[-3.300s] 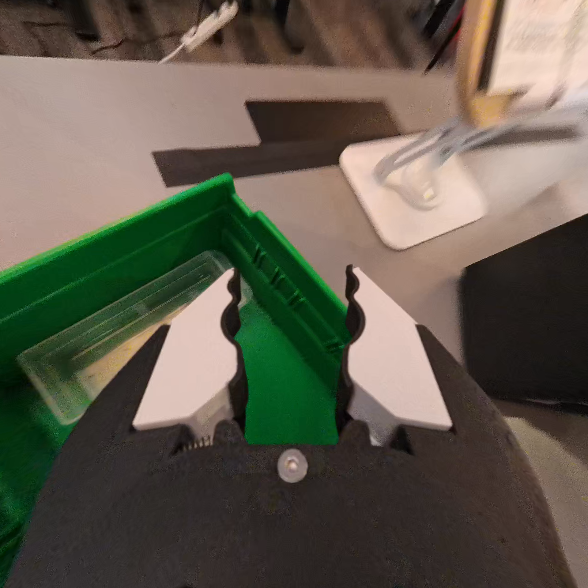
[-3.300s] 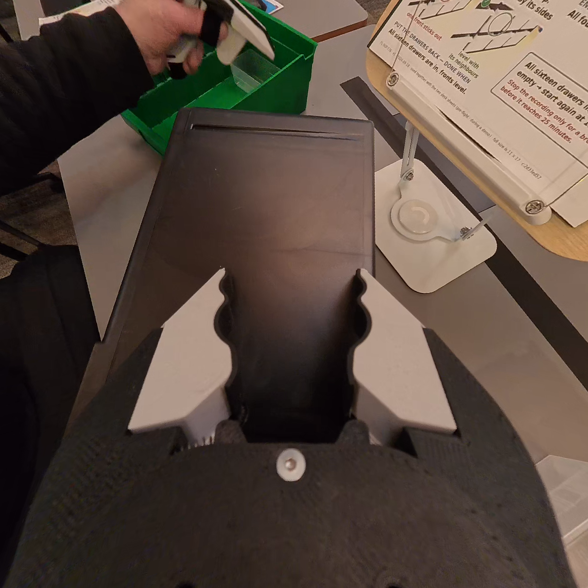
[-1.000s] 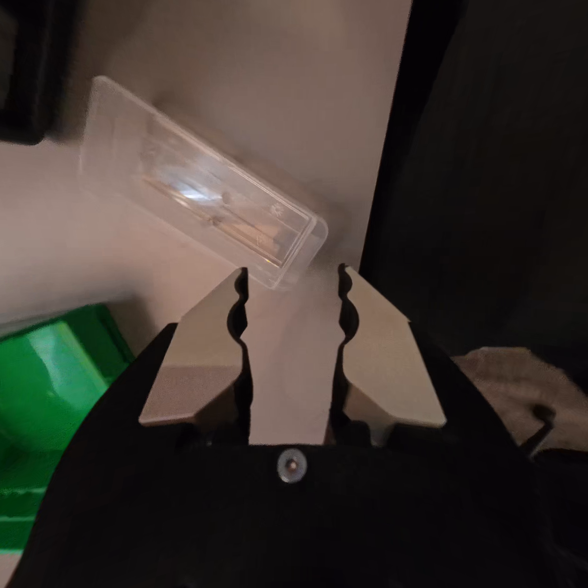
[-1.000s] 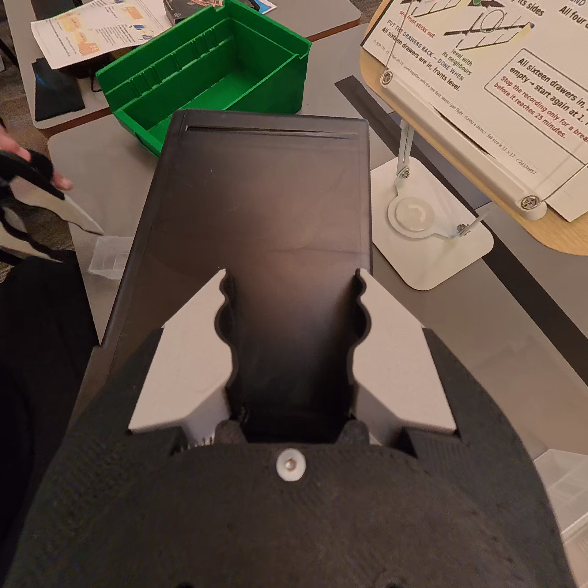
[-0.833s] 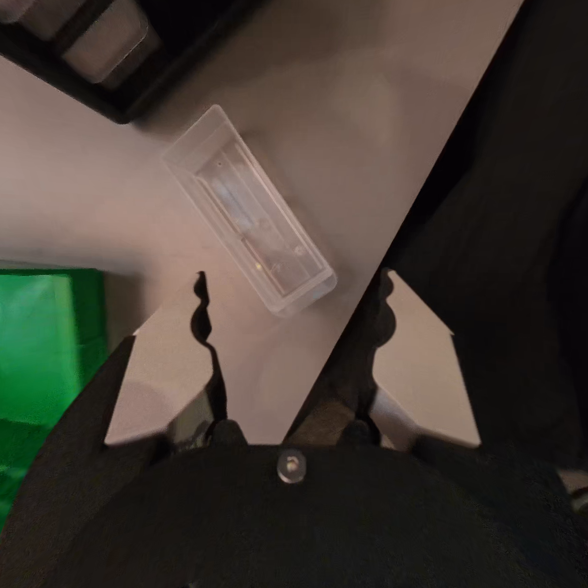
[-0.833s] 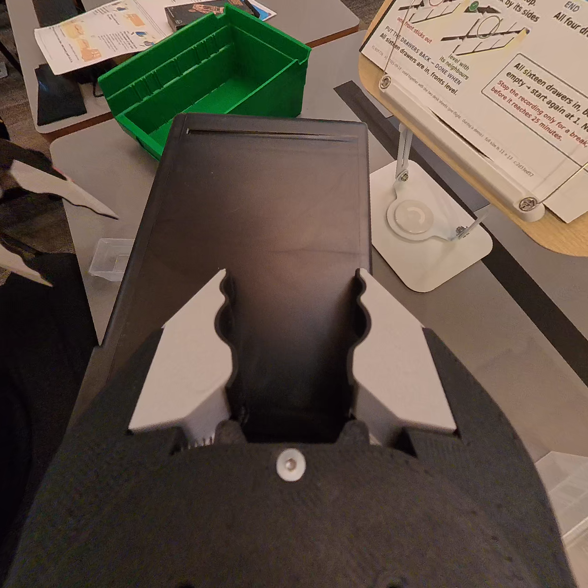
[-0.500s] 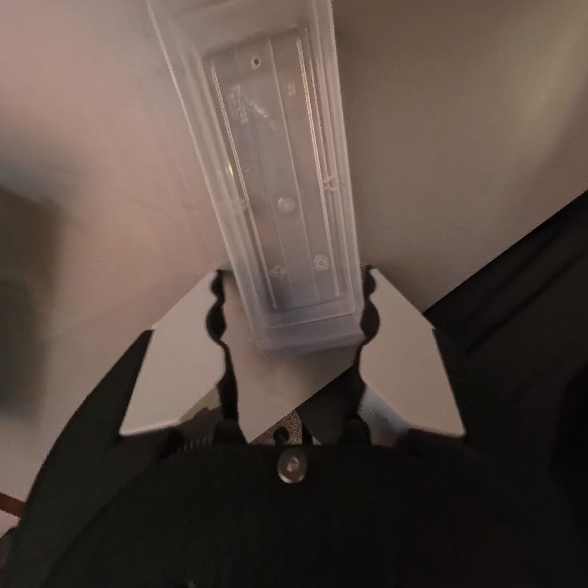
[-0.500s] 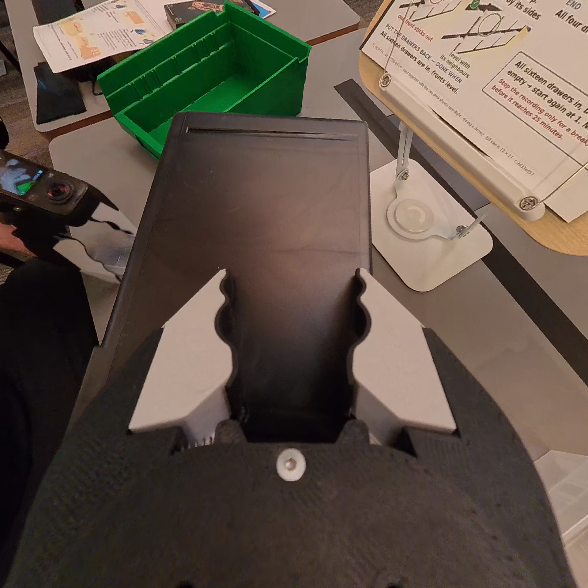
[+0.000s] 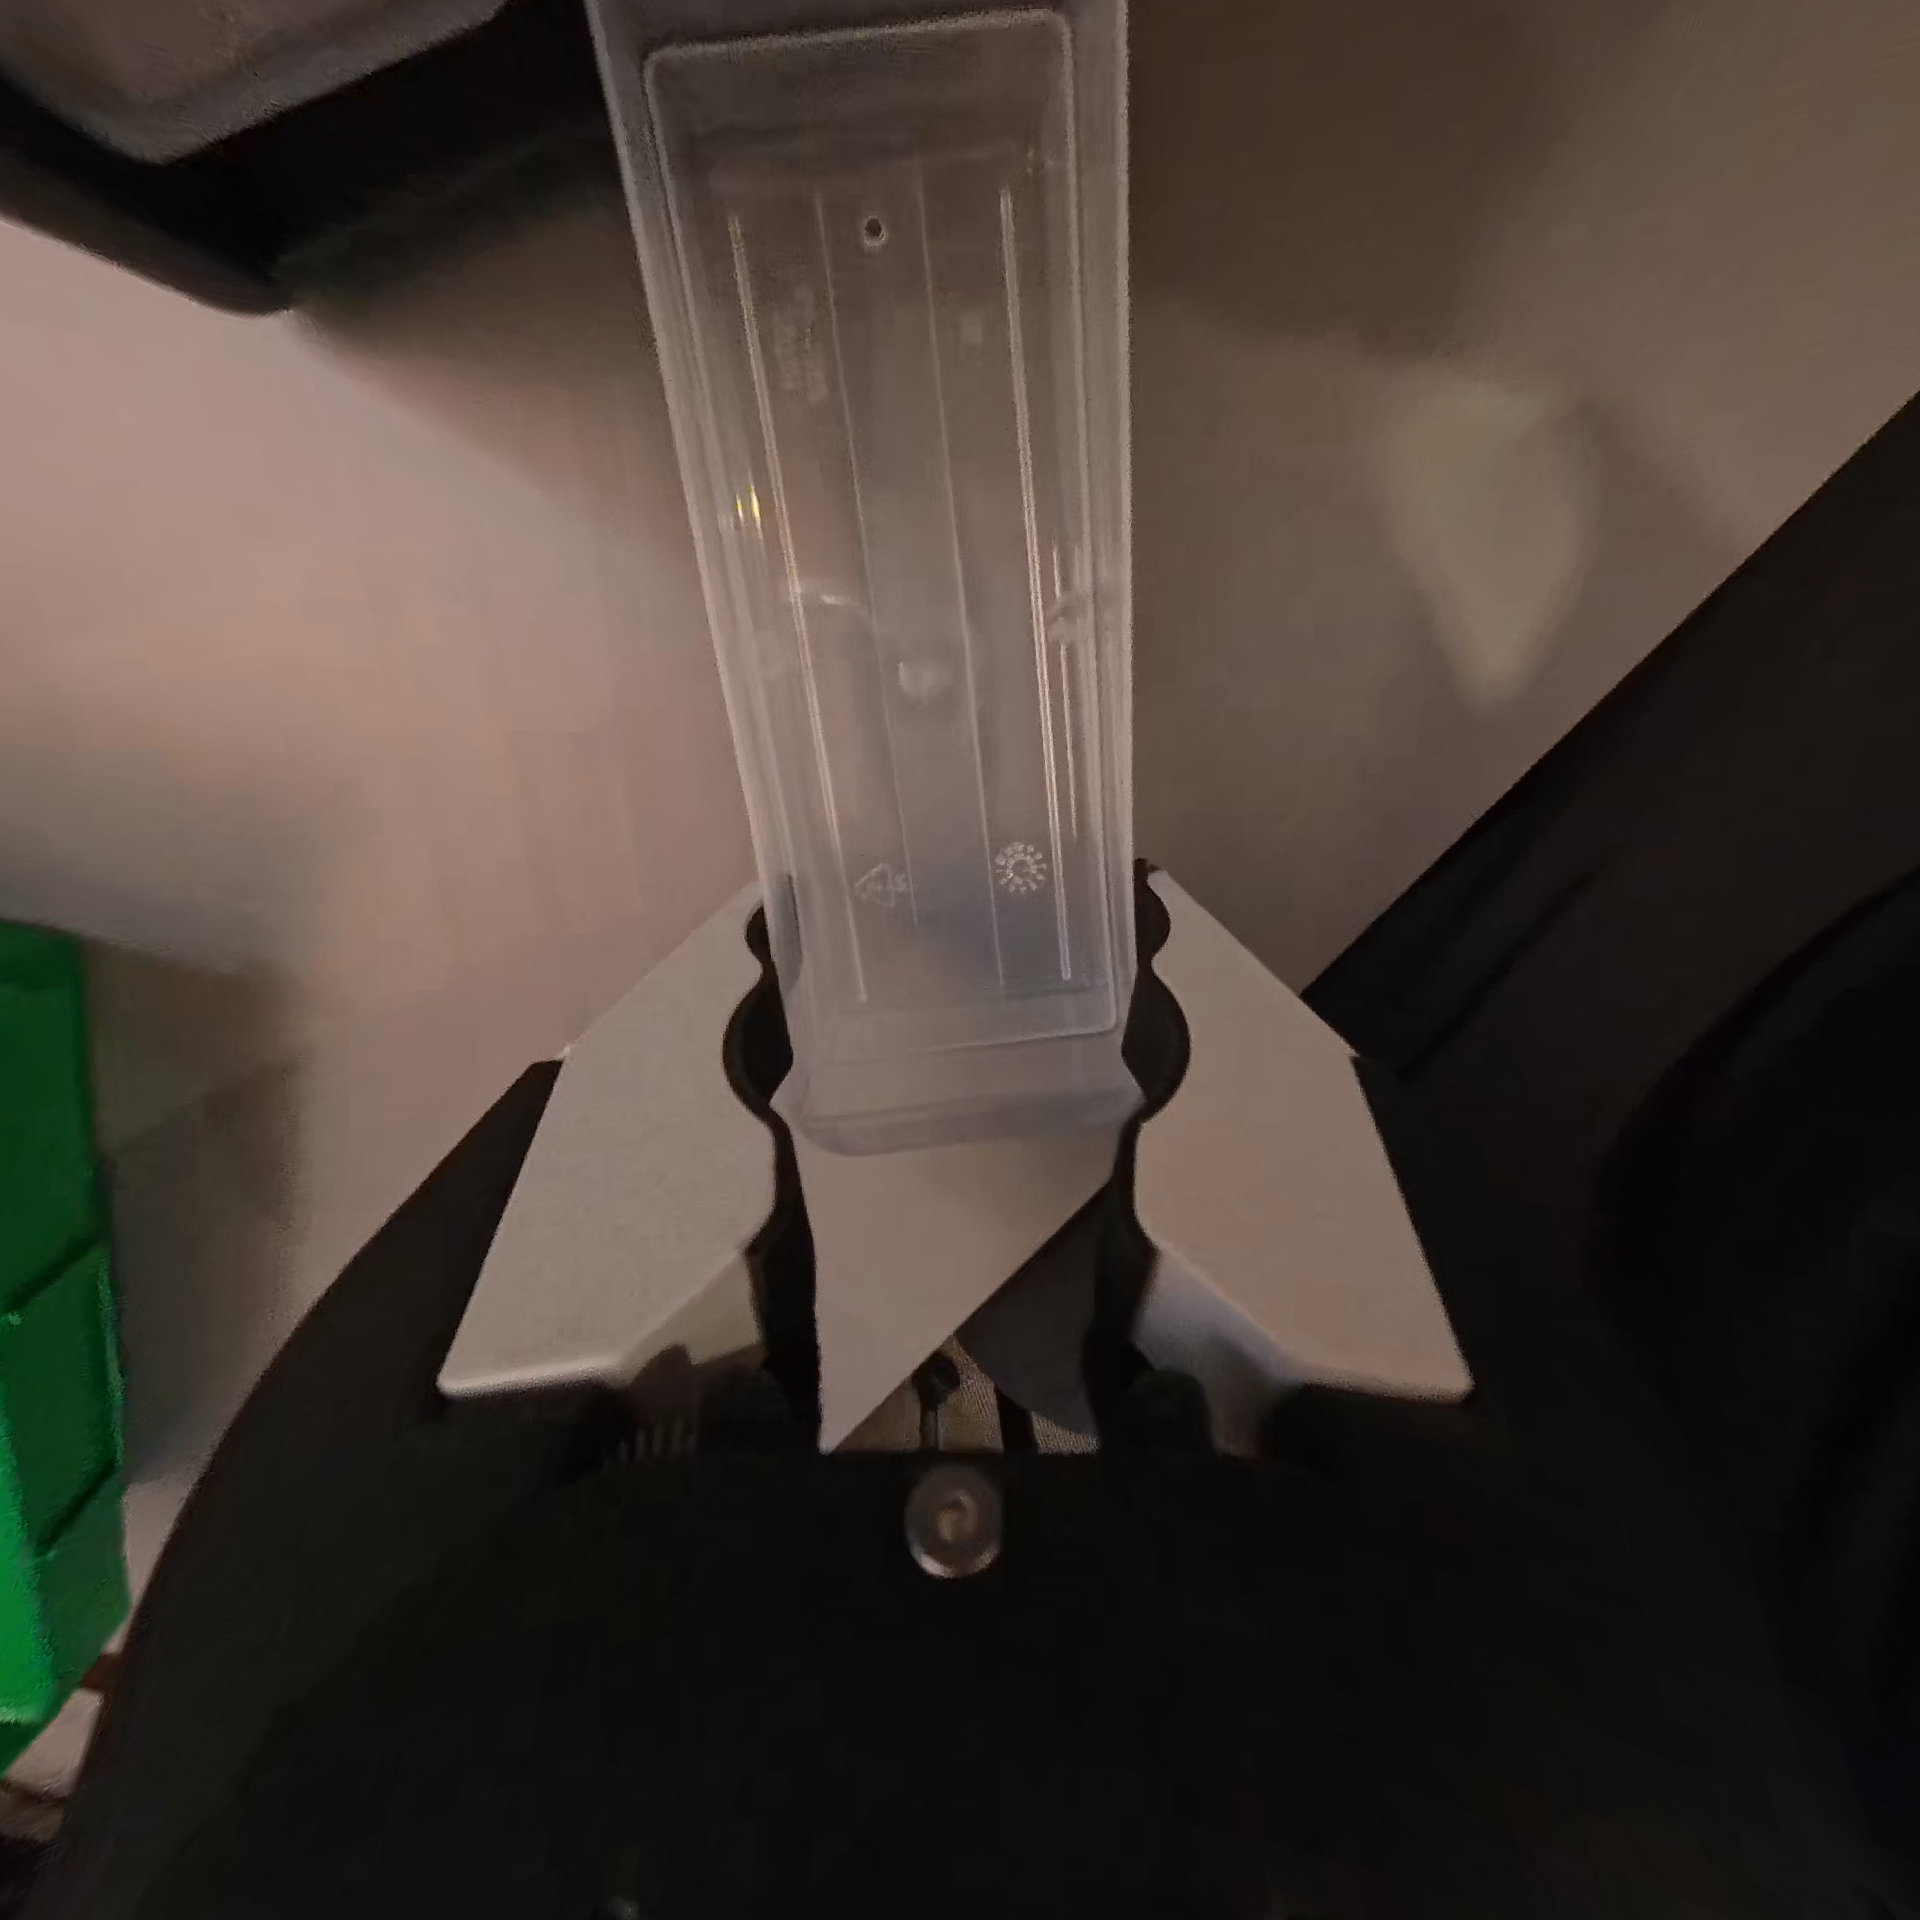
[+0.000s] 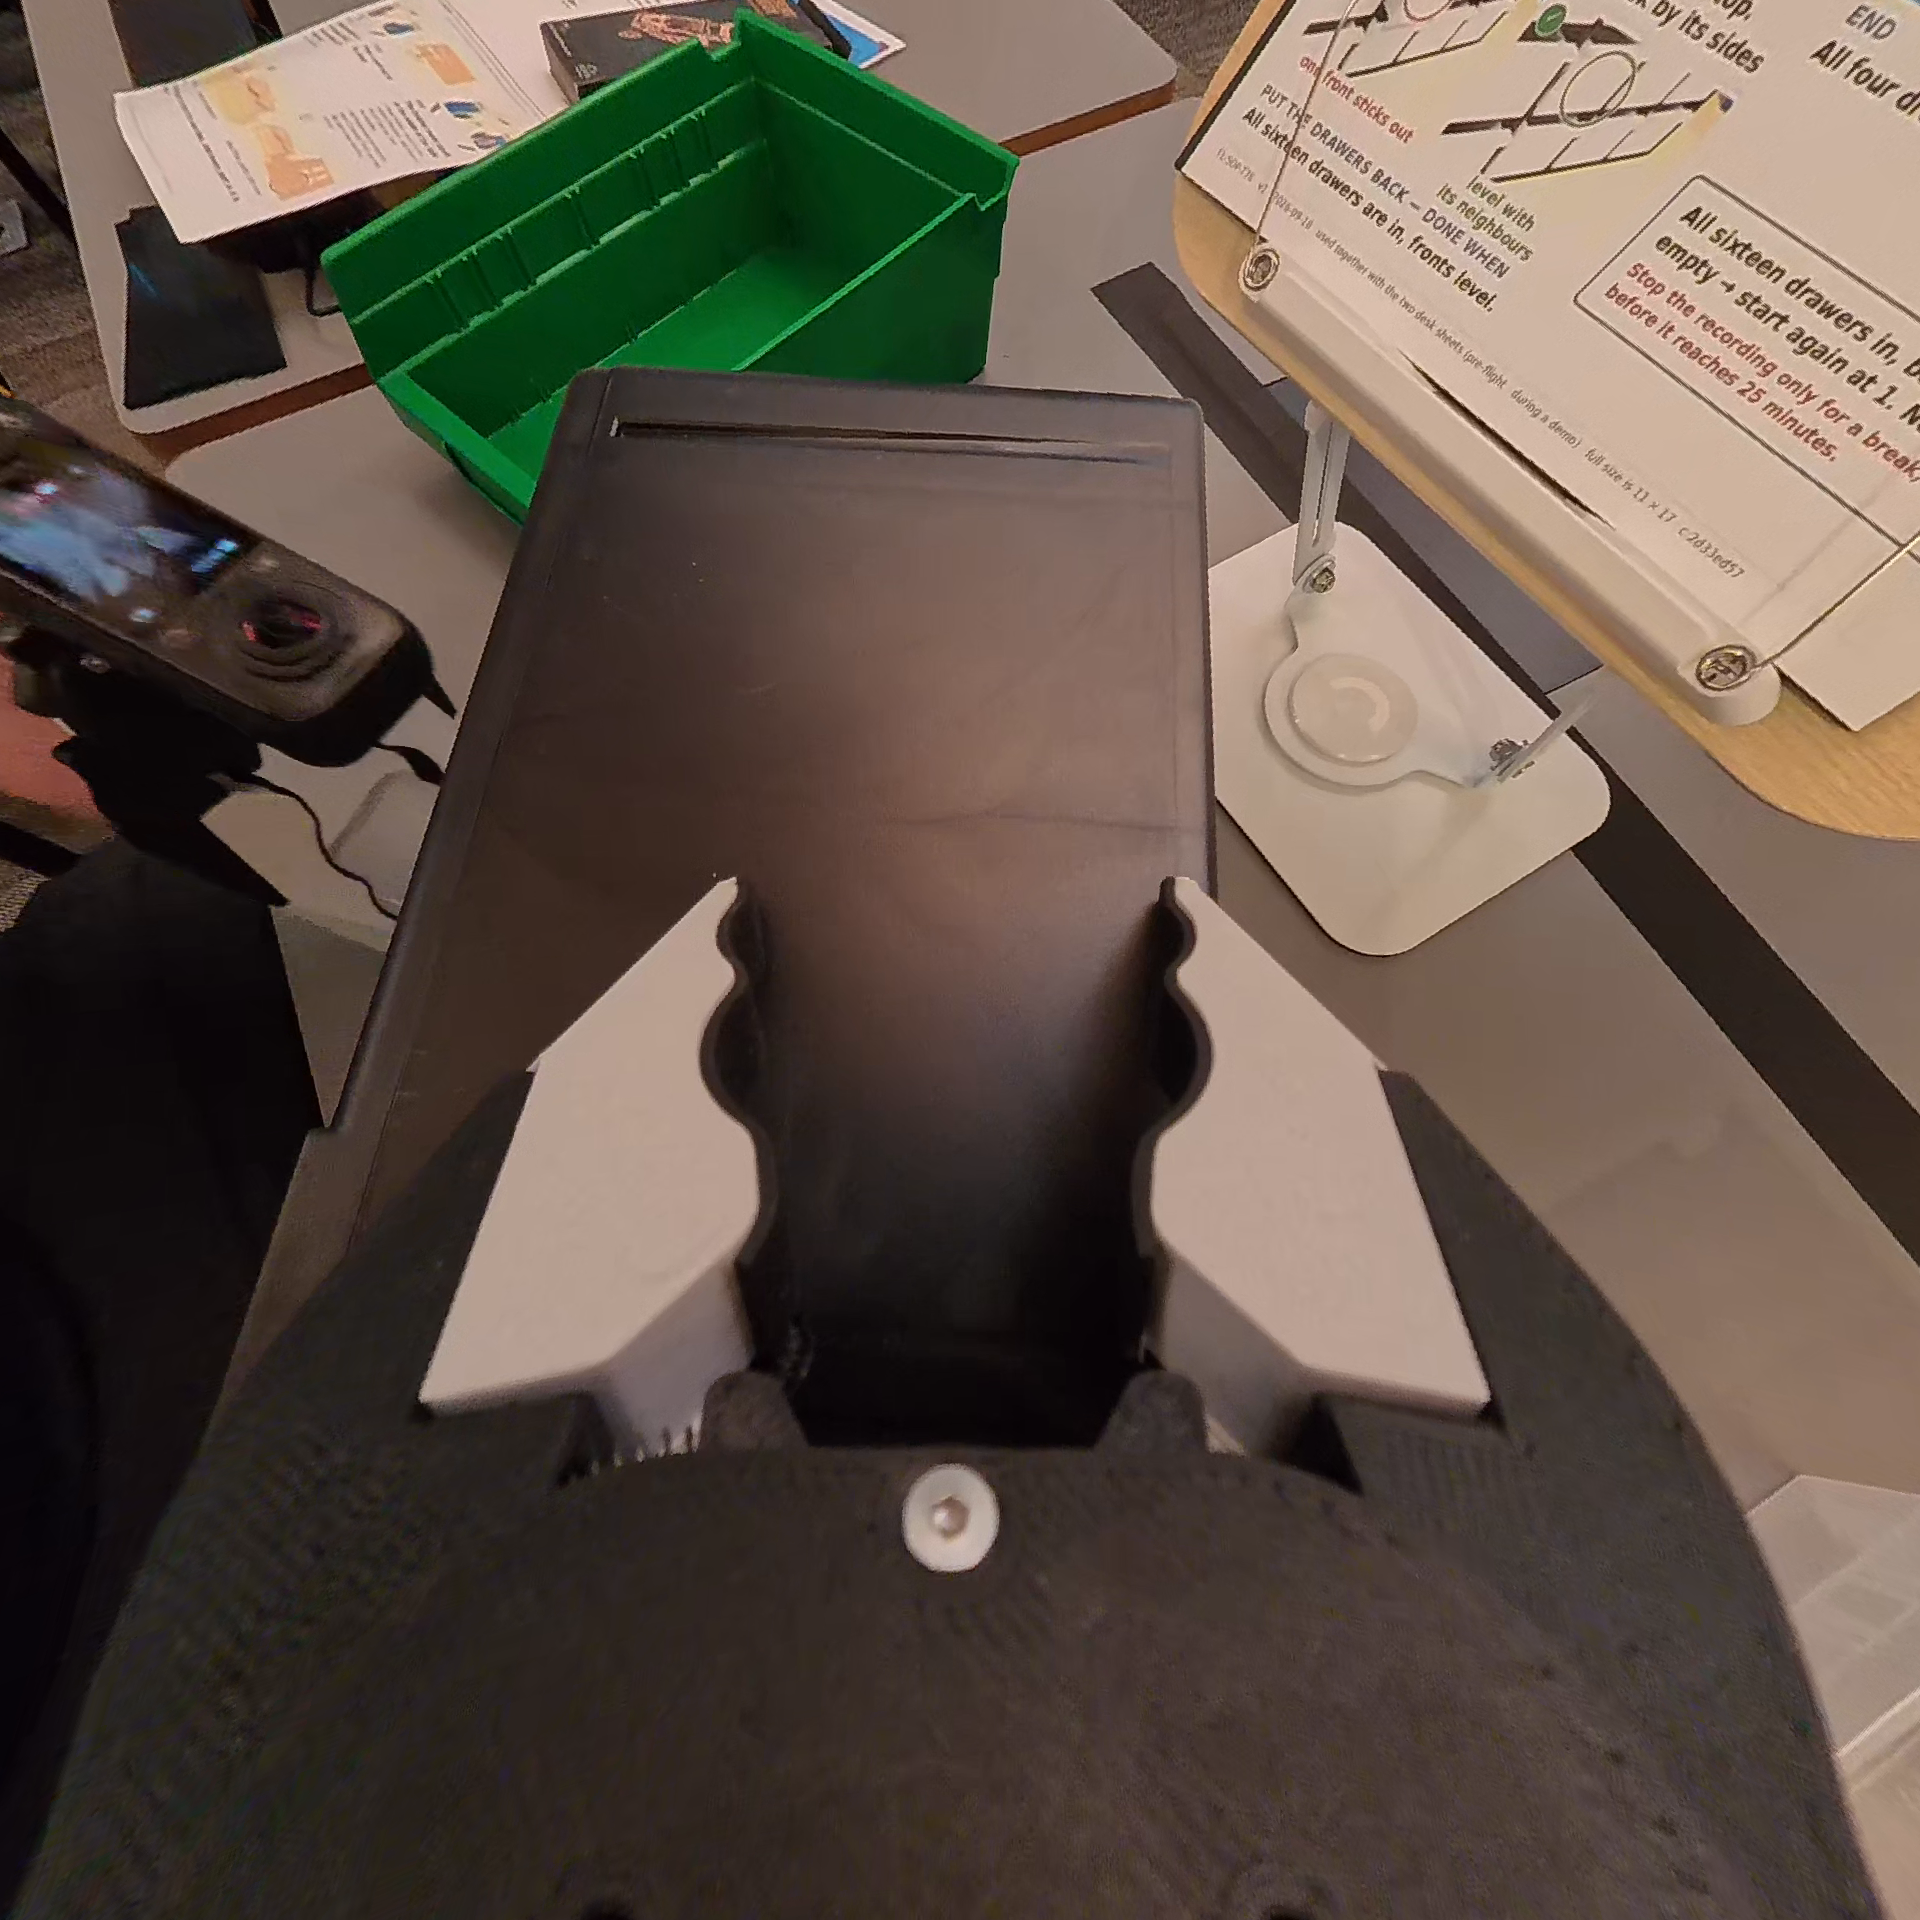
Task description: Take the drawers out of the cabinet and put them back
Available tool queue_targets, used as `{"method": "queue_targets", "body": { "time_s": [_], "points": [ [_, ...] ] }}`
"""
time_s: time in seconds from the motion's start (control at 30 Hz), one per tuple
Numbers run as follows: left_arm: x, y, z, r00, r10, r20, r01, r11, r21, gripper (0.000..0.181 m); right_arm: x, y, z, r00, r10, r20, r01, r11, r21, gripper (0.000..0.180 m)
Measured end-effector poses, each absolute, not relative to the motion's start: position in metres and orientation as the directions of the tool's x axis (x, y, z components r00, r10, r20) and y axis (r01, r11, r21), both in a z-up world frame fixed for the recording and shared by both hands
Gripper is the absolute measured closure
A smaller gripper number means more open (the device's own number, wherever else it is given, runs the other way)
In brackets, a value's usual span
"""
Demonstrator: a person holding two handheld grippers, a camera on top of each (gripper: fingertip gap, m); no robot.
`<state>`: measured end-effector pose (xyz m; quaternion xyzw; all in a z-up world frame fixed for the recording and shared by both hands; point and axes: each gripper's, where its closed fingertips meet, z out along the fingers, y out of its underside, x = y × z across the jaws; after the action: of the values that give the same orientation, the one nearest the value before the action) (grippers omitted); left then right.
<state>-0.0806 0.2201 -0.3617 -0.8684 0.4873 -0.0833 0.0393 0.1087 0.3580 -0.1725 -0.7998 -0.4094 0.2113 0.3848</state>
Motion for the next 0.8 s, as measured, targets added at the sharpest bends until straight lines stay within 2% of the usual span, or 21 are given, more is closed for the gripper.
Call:
{"method": "queue_targets", "body": {
  "time_s": [0.23, 0.43, 0.8],
  "points": [
    [-0.070, 0.228, -0.359, 0.513, -0.848, 0.136, -0.844, -0.527, -0.098, 0.118, 0.109, 0.358, -0.172, 0.573, 0.819, -0.022, 0.488, -0.363, -0.794, 0.104],
    [-0.063, 0.221, -0.356, 0.541, -0.812, 0.219, -0.807, -0.575, -0.137, 0.118, 0.109, 0.358, -0.171, 0.568, 0.823, -0.022, 0.483, -0.355, -0.800, 0.105],
    [-0.070, 0.227, -0.353, 0.532, -0.814, 0.235, -0.830, -0.556, -0.049, 0.118, 0.109, 0.358, -0.170, 0.564, 0.826, -0.022, 0.479, -0.348, -0.806, 0.105]
  ]
}}
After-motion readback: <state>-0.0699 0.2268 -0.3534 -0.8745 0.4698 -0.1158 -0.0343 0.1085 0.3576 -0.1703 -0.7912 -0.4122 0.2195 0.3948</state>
